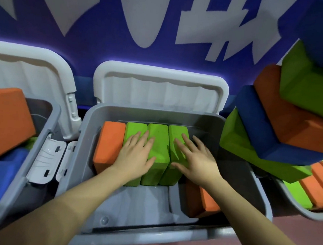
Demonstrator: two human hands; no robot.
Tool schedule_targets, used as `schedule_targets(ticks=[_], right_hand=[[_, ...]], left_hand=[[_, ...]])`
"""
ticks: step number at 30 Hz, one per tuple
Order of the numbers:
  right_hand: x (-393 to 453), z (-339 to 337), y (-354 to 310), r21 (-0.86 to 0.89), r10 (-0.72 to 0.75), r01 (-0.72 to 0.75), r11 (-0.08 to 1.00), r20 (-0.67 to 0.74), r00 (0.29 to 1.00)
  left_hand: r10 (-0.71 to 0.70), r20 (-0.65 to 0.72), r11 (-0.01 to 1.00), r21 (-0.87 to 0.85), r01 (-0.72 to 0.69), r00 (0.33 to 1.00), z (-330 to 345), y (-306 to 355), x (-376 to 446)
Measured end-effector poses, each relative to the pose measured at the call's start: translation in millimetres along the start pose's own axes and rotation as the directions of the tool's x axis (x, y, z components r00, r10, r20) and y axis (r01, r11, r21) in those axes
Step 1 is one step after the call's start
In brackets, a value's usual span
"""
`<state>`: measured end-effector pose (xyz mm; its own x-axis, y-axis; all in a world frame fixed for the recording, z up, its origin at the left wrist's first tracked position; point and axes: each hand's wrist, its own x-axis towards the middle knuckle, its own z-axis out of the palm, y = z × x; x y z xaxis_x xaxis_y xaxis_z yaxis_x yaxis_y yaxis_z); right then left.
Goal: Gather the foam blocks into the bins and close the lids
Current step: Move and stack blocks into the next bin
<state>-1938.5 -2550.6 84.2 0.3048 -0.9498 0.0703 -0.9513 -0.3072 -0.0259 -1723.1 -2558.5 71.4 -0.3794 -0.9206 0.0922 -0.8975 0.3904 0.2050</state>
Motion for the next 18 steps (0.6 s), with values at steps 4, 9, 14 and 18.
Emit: schedule_targets(ticks=[4,9,14,18], right_hand=[[2,-43,-3,-0.03,-0.1,0.096,0.995,-0.188,0.977],[10,-122,-11,-0.12,-0.205,0.171,0.978,-0.385,0.9],[7,-208,-2,-0.247,-0.278,0.156,0.956,-0.605,0.746],[-14,-258,25,-0.323,-0.259,0.03,0.946,-0.698,0.668]], left_hand=[[-0.023,-0.078,0.999,0.026,0.025,0.997,-51,4,-1],[-0.017,-0.17,0.999,0.041,0.024,0.985,-128,17,2],[0.076,-0.292,0.997,0.052,-0.064,0.953,-199,49,21],[0.197,-0.409,0.98,0.095,-0.173,0.891,-239,95,42]])
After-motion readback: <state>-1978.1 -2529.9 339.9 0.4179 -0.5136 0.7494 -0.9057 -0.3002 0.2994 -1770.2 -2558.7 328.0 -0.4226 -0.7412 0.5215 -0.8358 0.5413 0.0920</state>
